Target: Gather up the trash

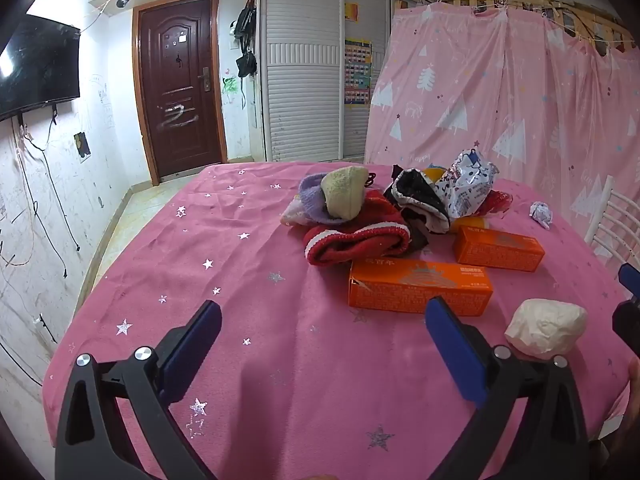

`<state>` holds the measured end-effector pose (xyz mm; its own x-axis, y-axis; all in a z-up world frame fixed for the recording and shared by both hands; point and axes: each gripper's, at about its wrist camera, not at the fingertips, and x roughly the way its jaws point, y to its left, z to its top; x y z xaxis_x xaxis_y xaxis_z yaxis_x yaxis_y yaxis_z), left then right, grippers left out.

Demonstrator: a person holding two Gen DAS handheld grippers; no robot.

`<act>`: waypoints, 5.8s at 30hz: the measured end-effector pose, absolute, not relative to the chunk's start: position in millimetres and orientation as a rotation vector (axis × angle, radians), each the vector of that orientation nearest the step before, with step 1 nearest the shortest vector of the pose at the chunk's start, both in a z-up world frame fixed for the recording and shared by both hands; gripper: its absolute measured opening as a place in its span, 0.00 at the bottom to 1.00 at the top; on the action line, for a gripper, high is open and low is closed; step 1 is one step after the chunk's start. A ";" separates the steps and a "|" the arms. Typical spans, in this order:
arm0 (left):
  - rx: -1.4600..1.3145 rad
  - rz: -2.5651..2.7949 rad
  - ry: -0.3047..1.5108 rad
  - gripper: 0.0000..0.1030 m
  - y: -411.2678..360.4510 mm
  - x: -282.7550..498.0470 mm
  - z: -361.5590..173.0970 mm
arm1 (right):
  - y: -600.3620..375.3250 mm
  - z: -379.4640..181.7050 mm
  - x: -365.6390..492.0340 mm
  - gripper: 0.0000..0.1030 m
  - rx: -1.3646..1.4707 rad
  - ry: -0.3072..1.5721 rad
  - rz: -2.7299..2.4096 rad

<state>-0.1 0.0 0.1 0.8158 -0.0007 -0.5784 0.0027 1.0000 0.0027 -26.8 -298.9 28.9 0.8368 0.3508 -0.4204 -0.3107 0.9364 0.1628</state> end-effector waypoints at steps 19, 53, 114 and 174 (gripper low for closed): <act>0.003 -0.001 0.619 0.92 0.0 -0.1 0.0 | -297.0 28.7 -27.0 0.94 0.078 0.460 0.353; 0.007 0.000 0.622 0.92 0.0 -0.1 -0.1 | -298.3 29.0 -27.6 0.94 0.081 0.459 0.354; -0.066 -0.205 0.996 0.92 -25.9 56.0 15.6 | -254.9 25.6 6.9 0.83 0.008 0.710 0.466; 0.061 -0.394 1.064 0.85 -247.9 74.5 103.0 | -489.4 38.4 35.3 0.56 0.214 0.647 0.019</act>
<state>74.5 -247.9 103.0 0.4222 -0.2857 -0.8603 0.3439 0.9286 -0.1397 35.3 -489.4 38.4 0.7985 0.0842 -0.5961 0.0490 0.9778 0.2037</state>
